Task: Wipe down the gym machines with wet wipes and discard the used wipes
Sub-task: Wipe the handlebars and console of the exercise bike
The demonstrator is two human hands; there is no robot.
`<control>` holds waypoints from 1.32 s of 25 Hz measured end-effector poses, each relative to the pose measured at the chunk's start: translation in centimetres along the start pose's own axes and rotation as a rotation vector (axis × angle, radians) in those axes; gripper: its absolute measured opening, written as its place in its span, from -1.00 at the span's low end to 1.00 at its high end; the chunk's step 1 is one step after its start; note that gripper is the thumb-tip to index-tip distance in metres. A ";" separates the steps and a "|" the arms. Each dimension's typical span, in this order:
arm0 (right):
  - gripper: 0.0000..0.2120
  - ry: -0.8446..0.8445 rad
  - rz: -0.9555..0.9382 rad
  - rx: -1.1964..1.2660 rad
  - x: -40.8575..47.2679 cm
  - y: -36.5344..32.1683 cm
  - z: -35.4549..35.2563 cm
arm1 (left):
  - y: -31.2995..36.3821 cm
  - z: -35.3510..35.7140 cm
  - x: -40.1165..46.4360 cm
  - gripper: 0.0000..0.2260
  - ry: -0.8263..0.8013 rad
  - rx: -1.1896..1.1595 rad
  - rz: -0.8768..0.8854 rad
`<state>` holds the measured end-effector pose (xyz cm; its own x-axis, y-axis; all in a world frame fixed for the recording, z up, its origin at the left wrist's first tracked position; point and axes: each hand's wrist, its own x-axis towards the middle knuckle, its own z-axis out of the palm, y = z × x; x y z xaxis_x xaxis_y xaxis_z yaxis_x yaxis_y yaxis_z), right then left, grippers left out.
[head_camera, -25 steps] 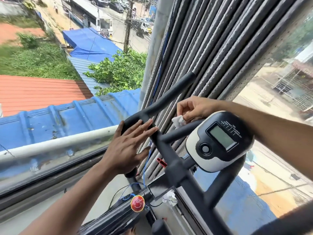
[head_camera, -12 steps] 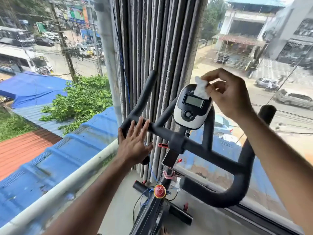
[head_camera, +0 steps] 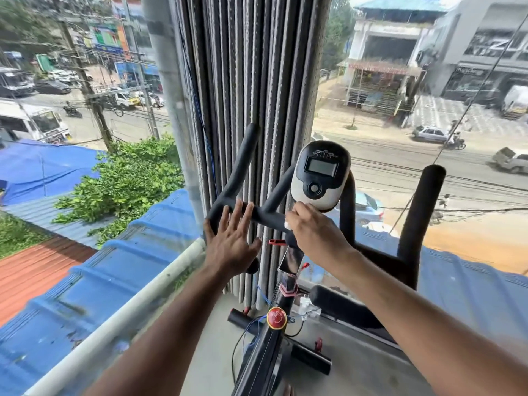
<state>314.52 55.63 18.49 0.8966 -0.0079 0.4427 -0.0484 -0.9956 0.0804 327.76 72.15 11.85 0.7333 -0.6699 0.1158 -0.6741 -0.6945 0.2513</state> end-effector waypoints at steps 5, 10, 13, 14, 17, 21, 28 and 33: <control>-0.89 -0.067 0.162 0.477 -4.5 -1.7 -0.3 | -4.1 -0.9 0.2 -0.32 0.045 0.073 0.181; -0.91 0.083 0.471 0.838 -6.4 -5.9 0.1 | -6.6 -1.0 0.8 -0.34 0.020 0.089 0.291; -0.87 -0.002 0.568 0.970 -7.9 -9.2 0.4 | -6.9 -1.8 1.8 -0.27 -0.012 0.088 0.361; -0.83 -0.027 0.624 1.034 -8.4 -9.9 0.9 | -7.2 -2.2 2.2 -0.26 -0.019 0.084 0.378; -0.76 -0.047 0.892 1.300 -9.3 -11.0 2.7 | -7.9 -2.6 3.0 -0.31 -0.046 0.103 0.396; -0.80 -0.027 1.266 1.829 -8.5 -12.7 5.3 | -9.0 -3.0 4.2 -0.32 -0.083 0.181 0.431; -0.85 0.232 1.406 2.134 -5.5 -12.9 5.7 | -7.9 -6.3 11.2 -0.37 -0.037 0.361 0.625; -0.82 0.234 1.399 2.241 -5.1 -12.8 6.1 | -6.9 -5.5 14.2 -0.39 -0.013 0.337 0.682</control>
<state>313.22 67.87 9.72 0.7461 -0.4649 -0.4767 0.1586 0.8194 -0.5508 343.31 68.81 17.04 0.1449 -0.9811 0.1282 -0.9695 -0.1667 -0.1796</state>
